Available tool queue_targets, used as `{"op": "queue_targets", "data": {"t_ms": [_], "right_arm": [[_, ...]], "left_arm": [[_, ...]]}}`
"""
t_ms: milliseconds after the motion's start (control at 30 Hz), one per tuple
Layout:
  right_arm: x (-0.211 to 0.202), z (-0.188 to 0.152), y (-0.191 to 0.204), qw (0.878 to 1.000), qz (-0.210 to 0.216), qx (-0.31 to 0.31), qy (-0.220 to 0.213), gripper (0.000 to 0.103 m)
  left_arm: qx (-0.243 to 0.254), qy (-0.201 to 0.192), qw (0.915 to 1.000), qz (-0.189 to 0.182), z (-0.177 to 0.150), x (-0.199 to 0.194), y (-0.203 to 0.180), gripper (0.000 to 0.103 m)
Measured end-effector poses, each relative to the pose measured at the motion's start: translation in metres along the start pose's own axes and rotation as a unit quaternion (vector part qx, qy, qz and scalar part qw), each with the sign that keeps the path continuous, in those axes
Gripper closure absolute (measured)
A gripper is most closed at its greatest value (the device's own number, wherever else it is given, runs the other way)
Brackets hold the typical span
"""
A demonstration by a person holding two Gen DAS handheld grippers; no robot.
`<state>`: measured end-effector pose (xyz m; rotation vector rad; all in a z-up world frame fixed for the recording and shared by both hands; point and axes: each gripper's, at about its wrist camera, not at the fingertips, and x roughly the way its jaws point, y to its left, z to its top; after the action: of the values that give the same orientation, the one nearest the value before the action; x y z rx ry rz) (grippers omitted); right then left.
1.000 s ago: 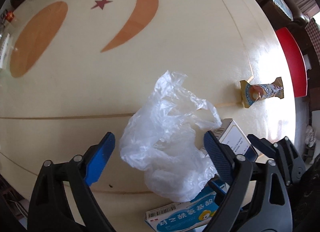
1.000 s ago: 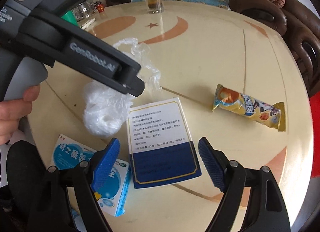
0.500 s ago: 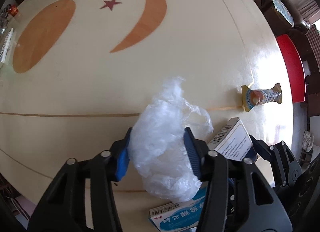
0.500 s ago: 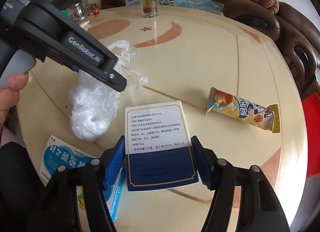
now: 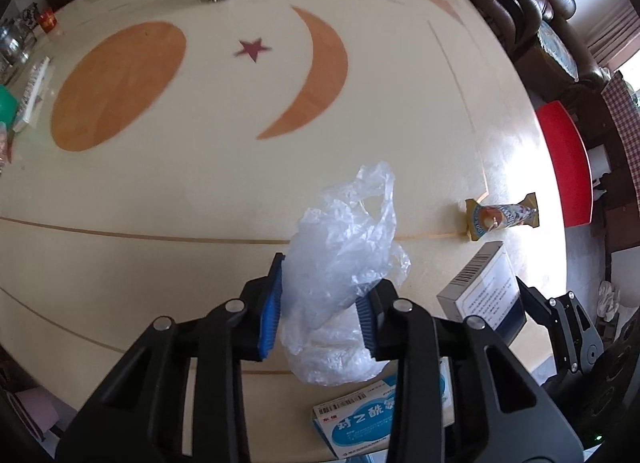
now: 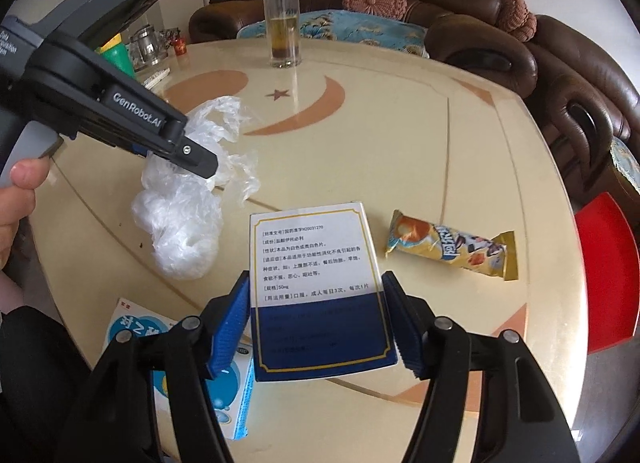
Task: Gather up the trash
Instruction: 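Carry the plastic bag and white-blue box with both tools over the pink bin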
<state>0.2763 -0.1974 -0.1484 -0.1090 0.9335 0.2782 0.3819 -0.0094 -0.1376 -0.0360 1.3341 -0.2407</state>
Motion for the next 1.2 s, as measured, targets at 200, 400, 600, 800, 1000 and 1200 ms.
{"op": "queue_targets", "data": {"t_ms": [200,400,600,800,1000,1200], "right_arm": [[-0.027,0.008,0.001,1.0,-0.018,0.006,-0.024,0.041],[-0.065,0.013,0.008,0.998,-0.029,0.012,-0.053,0.041],[-0.111,0.011,0.02,0.996,-0.037,0.014,-0.084,0.041],[-0.162,0.003,0.035,0.992,-0.047,0.015,-0.114,0.041],[-0.201,-0.011,0.054,0.99,-0.056,0.012,-0.132,0.041],[-0.229,-0.038,0.069,0.989,-0.06,0.018,-0.134,0.041]], "left_arm": [[0.015,-0.042,0.999,0.003,-0.001,-0.027,-0.012,0.071],[0.031,-0.087,0.9957,0.002,-0.016,-0.065,-0.028,0.071],[0.055,-0.132,0.9898,-0.001,-0.042,-0.116,-0.037,0.071],[0.074,-0.168,0.983,-0.008,-0.076,-0.162,-0.045,0.071],[0.095,-0.192,0.9767,-0.004,-0.121,-0.189,-0.053,0.071],[0.115,-0.19,0.9748,-0.013,-0.157,-0.193,-0.057,0.071]]}}
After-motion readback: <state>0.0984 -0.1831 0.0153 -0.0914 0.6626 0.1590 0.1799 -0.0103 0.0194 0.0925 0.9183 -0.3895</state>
